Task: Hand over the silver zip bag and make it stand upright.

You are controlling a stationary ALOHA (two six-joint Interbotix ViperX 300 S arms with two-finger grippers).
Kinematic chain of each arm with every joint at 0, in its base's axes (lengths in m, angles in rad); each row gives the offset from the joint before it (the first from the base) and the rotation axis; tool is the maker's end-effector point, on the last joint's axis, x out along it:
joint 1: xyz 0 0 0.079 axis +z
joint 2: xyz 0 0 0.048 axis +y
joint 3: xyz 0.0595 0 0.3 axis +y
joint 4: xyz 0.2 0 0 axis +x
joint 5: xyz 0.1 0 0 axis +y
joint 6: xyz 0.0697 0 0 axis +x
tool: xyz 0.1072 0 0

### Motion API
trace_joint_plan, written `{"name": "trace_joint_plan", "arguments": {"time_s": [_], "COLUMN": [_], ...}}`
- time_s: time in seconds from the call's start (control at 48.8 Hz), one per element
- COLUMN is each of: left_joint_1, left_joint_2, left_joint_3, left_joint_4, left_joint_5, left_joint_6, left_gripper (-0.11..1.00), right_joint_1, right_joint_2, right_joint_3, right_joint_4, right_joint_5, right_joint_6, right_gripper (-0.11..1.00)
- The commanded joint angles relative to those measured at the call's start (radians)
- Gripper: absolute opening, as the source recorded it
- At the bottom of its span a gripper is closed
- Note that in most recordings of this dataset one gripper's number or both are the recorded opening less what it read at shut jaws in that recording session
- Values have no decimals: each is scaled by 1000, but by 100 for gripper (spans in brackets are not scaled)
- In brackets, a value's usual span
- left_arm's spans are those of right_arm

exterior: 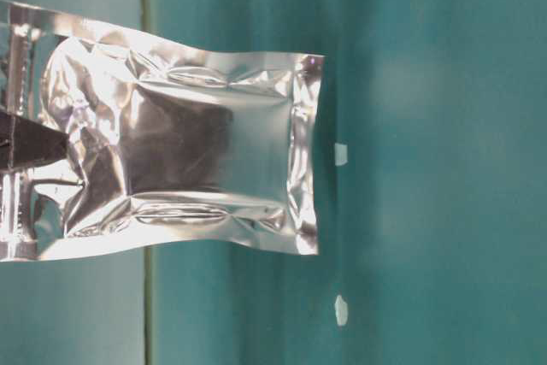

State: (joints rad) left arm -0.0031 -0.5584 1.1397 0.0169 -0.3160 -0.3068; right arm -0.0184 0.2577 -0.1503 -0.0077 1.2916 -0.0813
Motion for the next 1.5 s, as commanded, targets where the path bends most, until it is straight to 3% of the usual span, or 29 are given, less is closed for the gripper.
{"name": "trace_joint_plan", "arguments": {"time_s": [0.0,0.656,1.251,1.477], "left_joint_1": [2,5,5,5], "left_joint_2": [80,491,732,775], "left_joint_3": [-20,-143,-316,-336], "left_joint_4": [3,3,3,3], "left_joint_5": [-44,-313,-330,-333], "left_joint_6": [2,3,3,3], "left_gripper": [95,95,95,94], "right_joint_1": [3,11,12,12], "right_joint_2": [-9,5,11,12], "right_joint_3": [-14,-12,-12,-12], "right_joint_4": [-2,-2,-2,-2], "right_joint_5": [-6,-37,-40,-38], "right_joint_6": [-11,-2,2,2], "right_gripper": [4,4,3,3]}}
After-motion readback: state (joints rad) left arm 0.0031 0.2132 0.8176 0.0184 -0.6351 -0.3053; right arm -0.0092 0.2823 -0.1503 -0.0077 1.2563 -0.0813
